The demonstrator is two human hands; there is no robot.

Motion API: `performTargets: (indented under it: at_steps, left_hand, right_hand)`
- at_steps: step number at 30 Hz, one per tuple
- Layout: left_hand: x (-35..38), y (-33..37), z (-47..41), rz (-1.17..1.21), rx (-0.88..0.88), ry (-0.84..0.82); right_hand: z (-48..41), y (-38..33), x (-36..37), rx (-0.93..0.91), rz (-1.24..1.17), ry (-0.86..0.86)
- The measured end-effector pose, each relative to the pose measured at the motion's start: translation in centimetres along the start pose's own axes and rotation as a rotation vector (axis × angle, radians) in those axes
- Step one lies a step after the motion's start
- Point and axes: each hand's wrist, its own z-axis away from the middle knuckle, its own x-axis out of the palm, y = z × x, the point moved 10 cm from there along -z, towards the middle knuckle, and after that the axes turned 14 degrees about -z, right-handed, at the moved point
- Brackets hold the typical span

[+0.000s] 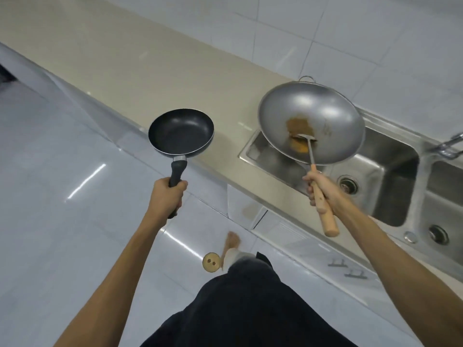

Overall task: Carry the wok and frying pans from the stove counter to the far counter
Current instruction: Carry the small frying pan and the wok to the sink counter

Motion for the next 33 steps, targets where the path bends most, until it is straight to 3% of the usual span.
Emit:
performTargets:
  at_steps: [11, 33]
  left_hand:
    - [1.3, 5.9, -15.1, -0.081, 0.091, -0.191]
    - [0.7, 13.0, -39.9, -0.169, 0.201, -0.401]
  right_hand:
    - [-3.9, -0.6, 2.4, 0.035, -0.041, 0.12]
    - [-6.3, 1.8, 8.9, 0.107, -0.183, 0.309]
